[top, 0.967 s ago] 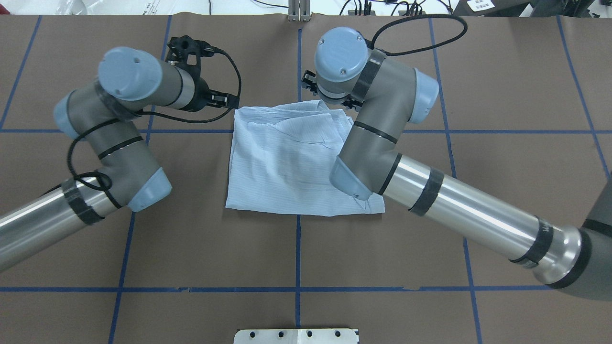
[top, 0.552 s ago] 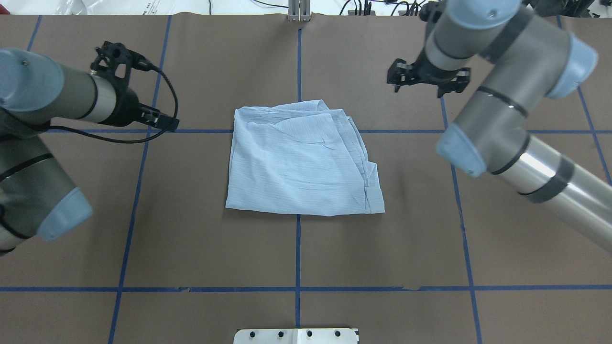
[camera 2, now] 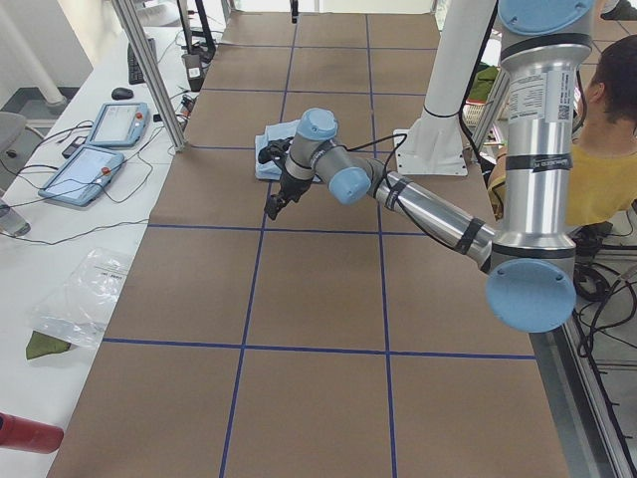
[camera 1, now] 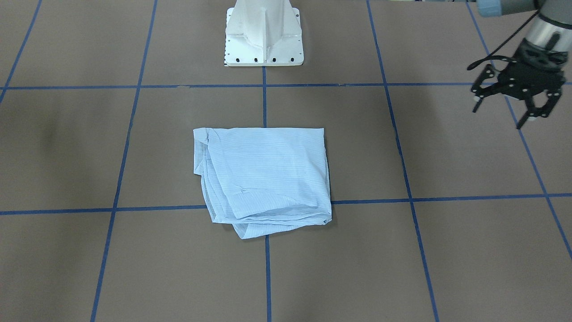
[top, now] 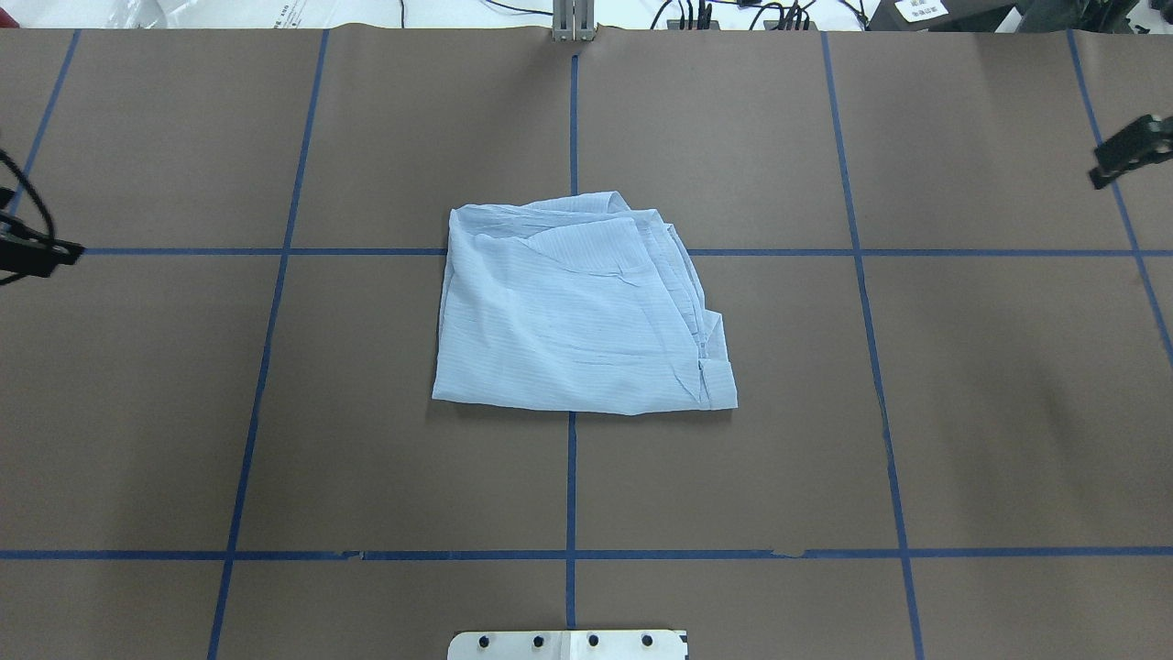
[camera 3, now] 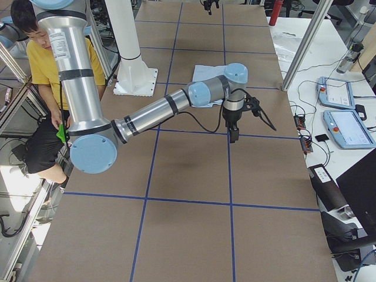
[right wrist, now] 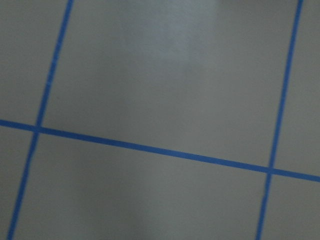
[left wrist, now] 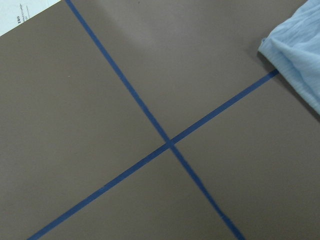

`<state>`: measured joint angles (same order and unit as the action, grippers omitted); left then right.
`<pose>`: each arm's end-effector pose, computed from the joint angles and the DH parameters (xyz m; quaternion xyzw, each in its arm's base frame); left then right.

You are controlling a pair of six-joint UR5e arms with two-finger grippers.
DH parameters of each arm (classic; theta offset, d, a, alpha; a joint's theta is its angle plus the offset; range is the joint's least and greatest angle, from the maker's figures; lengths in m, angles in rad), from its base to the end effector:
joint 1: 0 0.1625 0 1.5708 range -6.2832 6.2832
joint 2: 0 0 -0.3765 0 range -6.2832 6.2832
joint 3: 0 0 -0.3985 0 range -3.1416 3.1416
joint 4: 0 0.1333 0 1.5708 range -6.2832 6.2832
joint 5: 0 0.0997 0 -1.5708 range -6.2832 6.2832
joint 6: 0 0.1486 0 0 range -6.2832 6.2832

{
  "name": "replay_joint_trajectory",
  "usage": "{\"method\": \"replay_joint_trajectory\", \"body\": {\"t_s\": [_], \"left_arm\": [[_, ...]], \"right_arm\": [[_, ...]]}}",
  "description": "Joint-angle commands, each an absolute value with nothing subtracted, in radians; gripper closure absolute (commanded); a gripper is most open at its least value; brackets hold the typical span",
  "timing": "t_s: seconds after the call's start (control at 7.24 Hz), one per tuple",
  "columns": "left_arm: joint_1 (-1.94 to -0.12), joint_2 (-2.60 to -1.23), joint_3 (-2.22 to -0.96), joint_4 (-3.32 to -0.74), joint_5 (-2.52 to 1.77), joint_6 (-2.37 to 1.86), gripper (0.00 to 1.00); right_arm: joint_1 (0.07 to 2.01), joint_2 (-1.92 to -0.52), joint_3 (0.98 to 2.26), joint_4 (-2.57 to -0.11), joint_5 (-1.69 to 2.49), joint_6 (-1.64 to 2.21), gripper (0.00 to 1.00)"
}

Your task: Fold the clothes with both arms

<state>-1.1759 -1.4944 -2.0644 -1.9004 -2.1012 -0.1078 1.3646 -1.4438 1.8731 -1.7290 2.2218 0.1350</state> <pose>0.1371 -0.4800 0.4028 0.2803 0.3239 0.2232 0.8756 -0.0678 -0.5352 0.4573 0.0724 -0.3340 -0.0766 0.9367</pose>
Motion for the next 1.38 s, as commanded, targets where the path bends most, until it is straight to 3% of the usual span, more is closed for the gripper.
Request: {"method": "replay_joint_trajectory", "body": {"t_s": [0.0,0.14,0.28,0.41,0.97,1.24], "left_arm": [[-1.388,-1.404,-1.99,-1.91,-2.172,-0.021,0.0],[-1.396,-1.346,-1.911,-1.917,-2.157,-0.04,0.0],[-1.454,-1.371,-1.89,-1.952,-2.136,-0.052,0.0],[-1.503,-1.42,-1.876,-1.938,-2.155,-0.108,0.0],[-1.509,-1.402,-1.829,-1.757,-2.281,-0.152,0.0],[-1.514,-1.422,-1.838,-1.532,-2.284,0.003,0.0]], "right_arm": [[1.559,-1.636,1.885,-1.729,2.281,-0.127,0.0],[1.6,-1.754,1.907,-1.714,2.293,-0.132,0.0],[1.611,-1.799,1.899,-1.715,2.29,-0.129,0.0],[1.609,-1.793,1.872,-1.713,2.29,-0.124,0.0],[1.609,-1.793,1.849,-1.634,2.295,-0.117,0.0],[1.609,-1.793,1.844,-1.631,2.295,-0.117,0.0]]}}
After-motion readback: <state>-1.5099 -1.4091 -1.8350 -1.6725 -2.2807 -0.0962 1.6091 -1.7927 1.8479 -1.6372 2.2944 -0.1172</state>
